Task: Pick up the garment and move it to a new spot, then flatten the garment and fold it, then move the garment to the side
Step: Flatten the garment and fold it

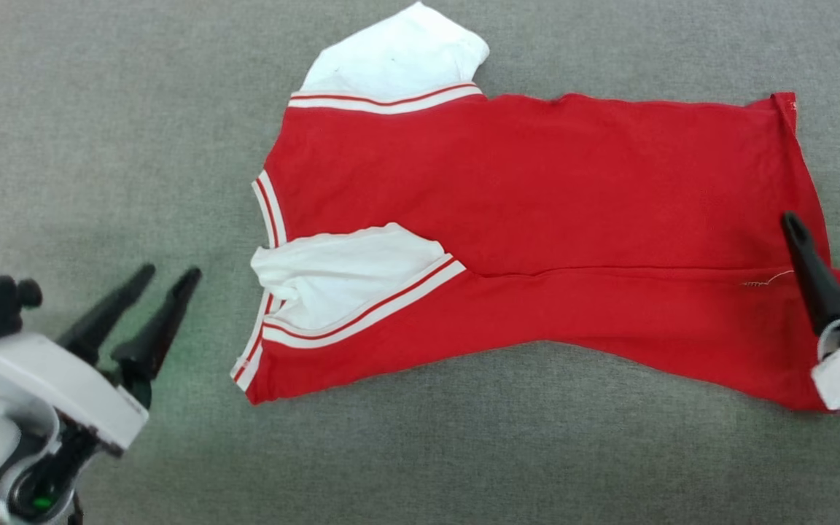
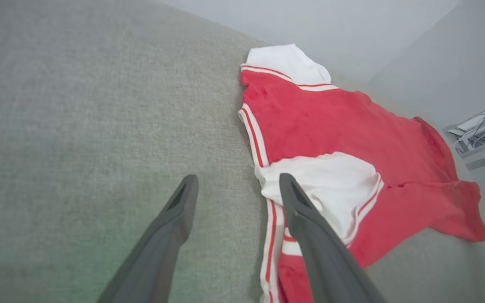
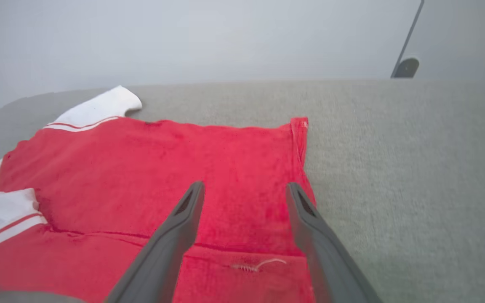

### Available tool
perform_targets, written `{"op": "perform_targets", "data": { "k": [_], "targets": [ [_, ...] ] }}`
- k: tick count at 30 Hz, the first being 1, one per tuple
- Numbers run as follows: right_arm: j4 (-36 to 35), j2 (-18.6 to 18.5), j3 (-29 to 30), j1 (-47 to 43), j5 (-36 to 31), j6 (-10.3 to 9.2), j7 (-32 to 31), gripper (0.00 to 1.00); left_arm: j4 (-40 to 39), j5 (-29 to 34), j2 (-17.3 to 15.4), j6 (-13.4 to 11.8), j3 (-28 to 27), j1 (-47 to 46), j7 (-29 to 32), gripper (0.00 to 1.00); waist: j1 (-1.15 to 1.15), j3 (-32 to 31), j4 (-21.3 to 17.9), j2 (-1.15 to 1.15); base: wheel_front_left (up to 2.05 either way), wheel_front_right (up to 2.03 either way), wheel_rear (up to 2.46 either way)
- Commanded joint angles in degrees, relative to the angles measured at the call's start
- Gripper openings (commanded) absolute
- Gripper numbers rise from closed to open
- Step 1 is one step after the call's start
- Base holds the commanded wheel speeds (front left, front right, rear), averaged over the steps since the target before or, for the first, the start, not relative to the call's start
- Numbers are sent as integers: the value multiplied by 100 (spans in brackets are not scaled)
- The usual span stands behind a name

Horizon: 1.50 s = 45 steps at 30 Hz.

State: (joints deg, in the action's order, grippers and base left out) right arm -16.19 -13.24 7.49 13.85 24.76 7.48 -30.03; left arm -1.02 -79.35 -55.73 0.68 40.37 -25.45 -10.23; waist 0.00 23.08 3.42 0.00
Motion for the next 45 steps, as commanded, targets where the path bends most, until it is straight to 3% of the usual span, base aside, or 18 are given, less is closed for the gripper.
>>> {"op": "perform_targets", "data": {
  "k": [1,7,9,14,19,24,26,31,36,41,43,45],
  "targets": [
    [47,-22,-67,74,-99,2,252,100,46,110,74,-31,-25,-108,-72,100,0,14,-25,0,0,0,0],
    [417,-59,-620,400,-729,1,1903,100,578,837,437,-133,-146,-1030,-272,100,0,174,-245,0,0,0,0],
    [475,14,-716,550,-847,1,2245,100,844,1065,513,-141,-220,-1530,-255,100,0,270,-368,0,0,0,0],
    [563,310,-868,751,-964,0,2745,100,1688,1616,684,105,-108,-2874,205,100,0,560,-818,0,0,0,0],
    [564,569,-951,698,-956,0,2979,100,2785,1937,832,448,176,-4035,1028,100,0,852,-1300,0,0,0,0],
    [519,624,-1085,538,-865,0,3000,100,3587,1850,875,663,656,-4787,2412,100,0,1087,-1690,0,0,0,0],
    [486,622,-1109,545,-852,0,2996,100,3459,1624,870,691,903,-5013,3006,100,0,1164,-1786,0,0,0,0],
    [424,685,-1168,562,-818,0,3058,100,2977,1224,453,674,1413,-5485,4045,100,0,1342,-1966,0,0,0,0],
    [397,744,-1334,632,-813,0,3101,100,2959,1336,239,675,1895,-5916,4483,100,0,1501,-2111,0,0,0,0],
    [428,692,-1389,659,-802,0,3118,100,3081,1184,238,676,2287,-6059,4716,100,0,1609,-2148,0,0,0,0],
    [428,686,-1371,686,-787,0,3105,100,3099,1142,241,674,2436,-6085,4721,67,0,1631,-2138,0,0,0,0],
    [431,666,-1372,731,-722,0,3052,100,3085,984,277,675,2522,-6076,4723,0,0,1646,-2102,0,0,0,0]
  ]
}}
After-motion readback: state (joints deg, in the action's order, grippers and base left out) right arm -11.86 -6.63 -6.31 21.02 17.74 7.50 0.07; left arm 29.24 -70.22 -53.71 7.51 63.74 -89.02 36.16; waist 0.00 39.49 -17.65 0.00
